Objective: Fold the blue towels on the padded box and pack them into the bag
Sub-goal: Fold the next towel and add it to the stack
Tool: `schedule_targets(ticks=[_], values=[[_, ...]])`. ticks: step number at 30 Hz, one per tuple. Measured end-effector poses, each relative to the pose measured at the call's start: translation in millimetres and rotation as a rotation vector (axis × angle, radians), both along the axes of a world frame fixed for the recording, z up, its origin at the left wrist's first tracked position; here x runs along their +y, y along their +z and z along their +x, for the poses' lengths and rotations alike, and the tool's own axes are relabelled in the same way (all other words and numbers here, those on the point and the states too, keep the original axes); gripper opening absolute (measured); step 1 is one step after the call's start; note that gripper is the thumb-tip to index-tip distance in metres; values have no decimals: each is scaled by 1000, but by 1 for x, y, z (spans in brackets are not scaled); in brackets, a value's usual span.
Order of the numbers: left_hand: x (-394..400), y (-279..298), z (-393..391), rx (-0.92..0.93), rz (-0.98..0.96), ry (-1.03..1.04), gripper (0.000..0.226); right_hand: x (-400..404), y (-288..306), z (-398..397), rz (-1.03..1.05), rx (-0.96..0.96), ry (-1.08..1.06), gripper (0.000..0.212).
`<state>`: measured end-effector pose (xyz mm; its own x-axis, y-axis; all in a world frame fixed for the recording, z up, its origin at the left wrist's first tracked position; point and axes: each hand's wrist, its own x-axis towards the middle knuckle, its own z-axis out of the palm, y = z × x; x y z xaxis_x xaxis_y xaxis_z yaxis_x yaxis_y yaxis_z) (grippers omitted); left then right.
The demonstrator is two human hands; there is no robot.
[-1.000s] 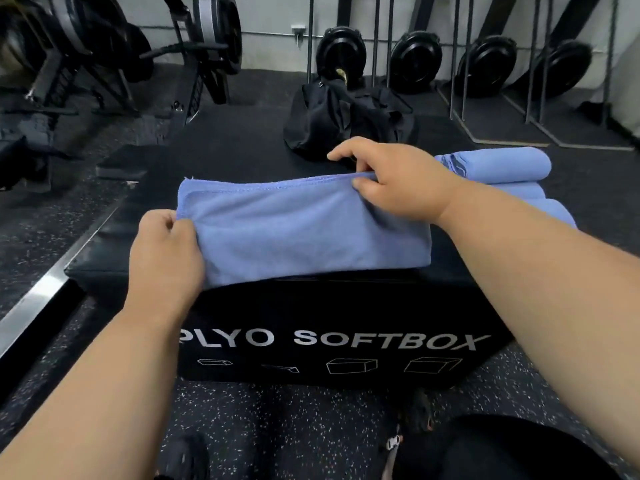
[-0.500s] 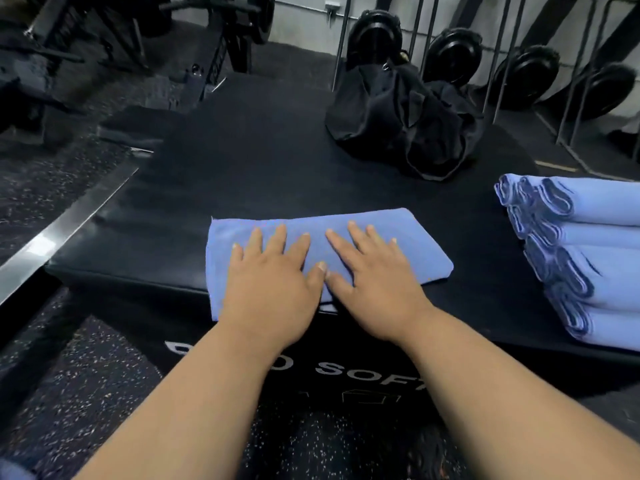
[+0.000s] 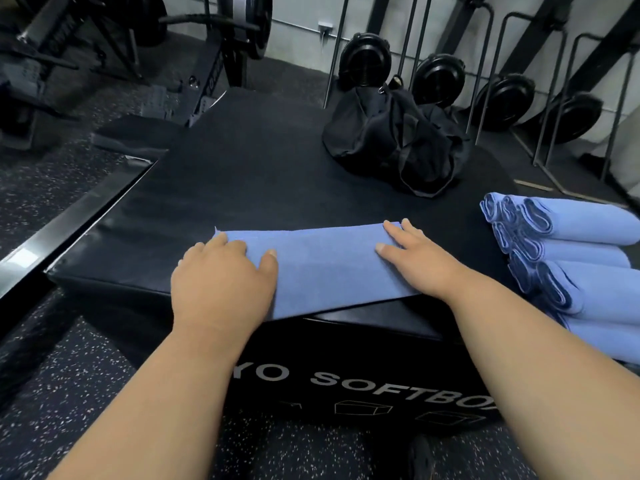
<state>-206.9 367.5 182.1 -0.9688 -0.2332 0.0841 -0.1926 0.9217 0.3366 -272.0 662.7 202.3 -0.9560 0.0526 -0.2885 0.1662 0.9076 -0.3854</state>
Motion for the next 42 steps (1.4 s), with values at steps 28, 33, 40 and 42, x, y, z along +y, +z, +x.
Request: schedule_targets(ticks=[28,33,40,42], values=[[51,-21,1,-148,-157,-360,93,9,31,-88,210,456,33,53],[48,-20,0,-154,-141,-365,94,-25,-13,-74,174,250,263,69],[34,-11,2,-182,-95,-271,103,-24,-19,-74,223,164,246,74],[28,-9,3,-174,-90,-261,108,-28,-21,-70,266,189,239,74]])
